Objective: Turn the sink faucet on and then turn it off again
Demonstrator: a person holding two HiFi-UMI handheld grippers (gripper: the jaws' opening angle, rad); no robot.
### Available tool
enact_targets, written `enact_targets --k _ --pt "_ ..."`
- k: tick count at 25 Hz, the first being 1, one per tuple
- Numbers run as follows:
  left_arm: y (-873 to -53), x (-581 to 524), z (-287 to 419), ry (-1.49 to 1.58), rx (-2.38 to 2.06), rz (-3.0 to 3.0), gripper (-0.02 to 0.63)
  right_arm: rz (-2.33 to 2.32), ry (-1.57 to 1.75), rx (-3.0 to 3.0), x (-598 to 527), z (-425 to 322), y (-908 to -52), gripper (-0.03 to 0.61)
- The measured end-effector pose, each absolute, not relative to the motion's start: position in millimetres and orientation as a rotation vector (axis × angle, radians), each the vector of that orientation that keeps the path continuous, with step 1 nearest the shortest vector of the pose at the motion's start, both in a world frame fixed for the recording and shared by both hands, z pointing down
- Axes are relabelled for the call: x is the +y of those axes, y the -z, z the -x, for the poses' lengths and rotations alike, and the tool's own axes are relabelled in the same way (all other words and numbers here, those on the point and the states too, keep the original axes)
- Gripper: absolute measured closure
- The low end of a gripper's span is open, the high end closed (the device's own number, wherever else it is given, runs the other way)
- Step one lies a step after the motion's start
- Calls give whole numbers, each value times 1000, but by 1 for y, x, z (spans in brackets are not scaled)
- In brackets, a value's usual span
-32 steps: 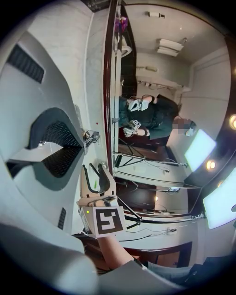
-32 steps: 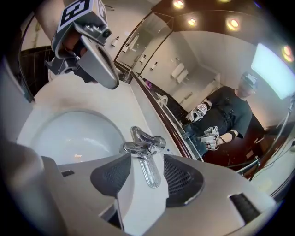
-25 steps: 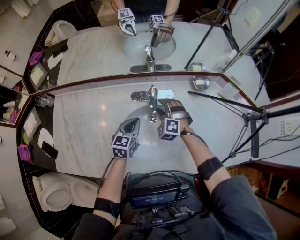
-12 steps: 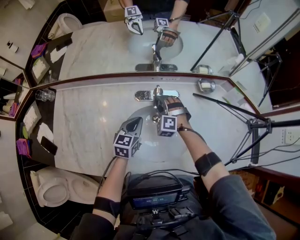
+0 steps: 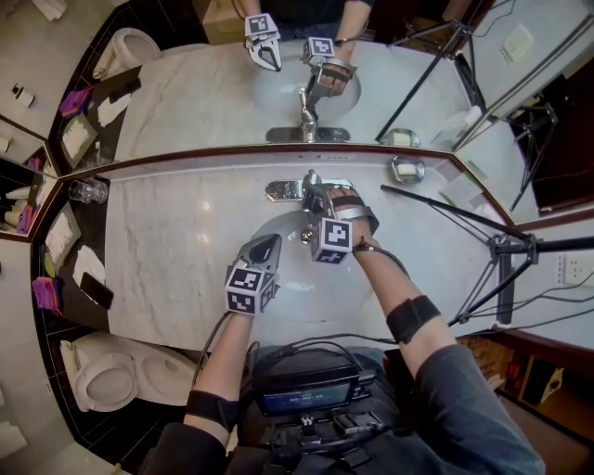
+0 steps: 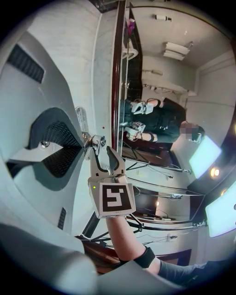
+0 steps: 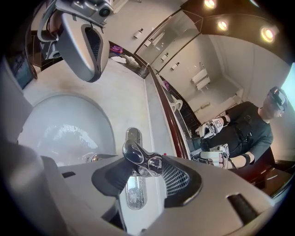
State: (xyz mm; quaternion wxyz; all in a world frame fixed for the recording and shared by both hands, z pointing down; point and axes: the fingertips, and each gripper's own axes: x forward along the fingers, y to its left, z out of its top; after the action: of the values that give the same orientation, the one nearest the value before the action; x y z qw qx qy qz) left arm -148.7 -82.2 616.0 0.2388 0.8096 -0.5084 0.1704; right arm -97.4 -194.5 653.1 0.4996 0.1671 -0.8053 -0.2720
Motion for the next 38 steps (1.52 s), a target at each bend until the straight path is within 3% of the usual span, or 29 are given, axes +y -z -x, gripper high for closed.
enact_targets --k 27,36,38 --pt "-613 -83 151 -475 -1407 -2212 614 -558 401 -2022 -227 89 -632 357" --pt "-611 -84 156 -474 -1429 -2197 614 -526 367 -2054 -200 76 -631 370" --pt "-610 -84 157 -470 -1435 -2194 614 -559 337 -2089 -194 69 -625 396"
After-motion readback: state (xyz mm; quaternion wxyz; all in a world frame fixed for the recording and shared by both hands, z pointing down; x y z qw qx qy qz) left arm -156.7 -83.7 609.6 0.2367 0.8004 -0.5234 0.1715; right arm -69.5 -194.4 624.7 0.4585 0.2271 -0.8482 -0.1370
